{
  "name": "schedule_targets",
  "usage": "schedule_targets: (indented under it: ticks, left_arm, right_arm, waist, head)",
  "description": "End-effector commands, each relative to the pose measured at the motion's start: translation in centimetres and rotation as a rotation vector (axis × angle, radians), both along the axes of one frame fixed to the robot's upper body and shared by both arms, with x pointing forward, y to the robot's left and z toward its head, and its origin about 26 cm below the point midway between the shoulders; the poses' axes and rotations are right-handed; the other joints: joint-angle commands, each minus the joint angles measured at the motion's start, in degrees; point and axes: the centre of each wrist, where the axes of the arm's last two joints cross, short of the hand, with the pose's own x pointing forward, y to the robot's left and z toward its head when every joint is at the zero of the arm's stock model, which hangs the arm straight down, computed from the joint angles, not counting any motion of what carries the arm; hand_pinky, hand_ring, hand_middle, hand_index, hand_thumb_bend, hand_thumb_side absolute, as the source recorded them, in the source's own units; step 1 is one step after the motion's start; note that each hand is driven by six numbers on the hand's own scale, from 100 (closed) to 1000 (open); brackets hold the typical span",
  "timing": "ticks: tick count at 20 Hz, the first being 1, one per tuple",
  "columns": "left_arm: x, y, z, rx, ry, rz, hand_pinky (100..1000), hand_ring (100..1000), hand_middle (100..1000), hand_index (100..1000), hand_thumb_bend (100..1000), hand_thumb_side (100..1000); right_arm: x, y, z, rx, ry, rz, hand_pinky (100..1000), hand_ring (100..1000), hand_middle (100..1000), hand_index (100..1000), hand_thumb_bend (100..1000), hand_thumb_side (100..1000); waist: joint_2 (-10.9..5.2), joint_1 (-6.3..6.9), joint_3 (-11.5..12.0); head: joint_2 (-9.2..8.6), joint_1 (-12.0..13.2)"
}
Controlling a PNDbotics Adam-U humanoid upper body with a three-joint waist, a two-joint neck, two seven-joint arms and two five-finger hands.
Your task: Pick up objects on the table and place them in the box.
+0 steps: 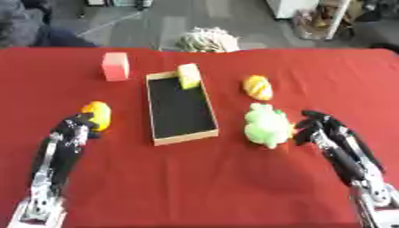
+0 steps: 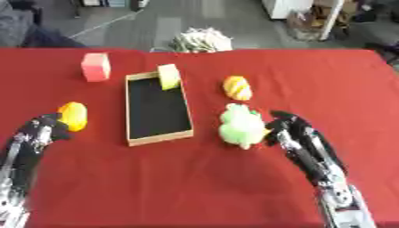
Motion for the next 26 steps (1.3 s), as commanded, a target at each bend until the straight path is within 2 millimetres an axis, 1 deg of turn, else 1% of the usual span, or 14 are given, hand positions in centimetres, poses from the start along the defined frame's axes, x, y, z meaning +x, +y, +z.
schedule_targets:
  ticks: [1, 5, 7, 8, 9, 10, 11, 15, 17, 20, 24, 26]
  left_arm:
    - [0.3, 0.8, 1.3, 0.039, -0.041, 0.008, 743, 566, 570, 758, 100, 659]
    - [0.5, 2.1, 2.7, 0.114, -0.074, 0.014, 743, 567, 572, 760, 100, 602]
    - [0.6, 2.9, 3.9, 0.166, -0.098, 0.014, 744, 567, 573, 761, 100, 560]
    - [0.7, 3.4, 4.5, 0.198, -0.109, 0.014, 744, 568, 574, 762, 100, 524]
    - [0.8, 4.0, 5.2, 0.252, -0.121, 0.016, 744, 569, 575, 763, 100, 503]
    - [0.8, 4.6, 5.9, 0.304, -0.128, 0.015, 746, 573, 580, 768, 100, 445]
    - [0.9, 5.3, 6.7, 0.367, -0.131, 0.011, 747, 575, 582, 770, 100, 429]
    - [1.5, 8.1, 9.7, 0.672, -0.097, -0.016, 762, 606, 619, 799, 100, 246]
    - [2.1, 9.1, 10.7, 0.821, -0.05, -0.044, 769, 627, 646, 814, 100, 227]
    - [3.2, 10.1, 11.8, 1.023, 0.035, -0.107, 782, 662, 687, 834, 100, 225]
    - [5.3, 10.2, 13.5, 1.274, 0.128, -0.225, 799, 698, 731, 852, 295, 265]
    - [6.7, 10.0, 13.9, 1.367, 0.188, -0.297, 807, 715, 746, 860, 395, 288]
  right_arm:
    - [0.2, -0.1, 0.7, -0.009, -0.026, 0.006, 554, 580, 608, 816, 100, 537]
    - [0.1, -0.1, 0.6, -0.011, -0.023, 0.004, 554, 580, 608, 816, 100, 539]
    - [0.1, -0.2, 0.6, -0.012, -0.021, 0.002, 554, 580, 608, 816, 100, 539]
    - [0.1, -0.2, 0.6, -0.013, -0.021, 0.002, 554, 580, 608, 816, 100, 539]
    - [0.1, -0.2, 0.6, -0.014, -0.02, 0.001, 554, 580, 608, 816, 100, 539]
    - [0.1, -0.3, 0.6, -0.016, -0.019, 0.001, 554, 580, 608, 816, 100, 539]
    - [0.1, -0.3, 0.6, -0.017, -0.019, 0.001, 554, 580, 608, 816, 100, 539]
    - [0.0, -0.4, 0.5, -0.024, -0.013, -0.001, 555, 580, 609, 816, 100, 542]
    - [0.0, -0.4, 0.4, -0.028, -0.012, 0.002, 555, 581, 609, 817, 100, 541]
    - [-0.1, -0.5, 0.4, -0.032, -0.01, 0.007, 555, 581, 609, 817, 100, 541]
    - [-0.1, -0.5, 0.3, -0.035, -0.006, 0.012, 555, 581, 609, 817, 100, 542]
    - [-0.1, -0.4, 0.2, -0.037, -0.004, 0.019, 555, 581, 609, 818, 100, 541]
  waist:
    - [-1.38, 0.36, -0.1]
    - [-1.42, 0.58, -0.1]
    - [-1.47, 0.7, -0.1]
    - [-1.49, 0.77, -0.1]
    - [-1.52, 0.86, -0.1]
    - [-1.55, 0.96, -0.1]
    - [-1.57, 1.07, -0.1]
    - [-1.7, 1.61, -0.2]
    - [-1.76, 1.81, -0.3]
    - [-1.84, 1.92, -0.5]
    - [-2.02, 2.0, -0.9]
    - [-2.13, 2.05, -1.2]
  head:
    - [0.24, 0.0]
    - [0.24, 0.0]
    - [0.24, -0.1]
    - [0.24, -0.1]
    - [0.24, -0.2]
    - [0.24, -0.2]
    - [0.24, -0.4]
    - [0.24, -0.7]
    - [0.24, -0.8]
    - [0.24, -0.9]
    - [0.24, -0.6]
    - [0.24, -0.5]
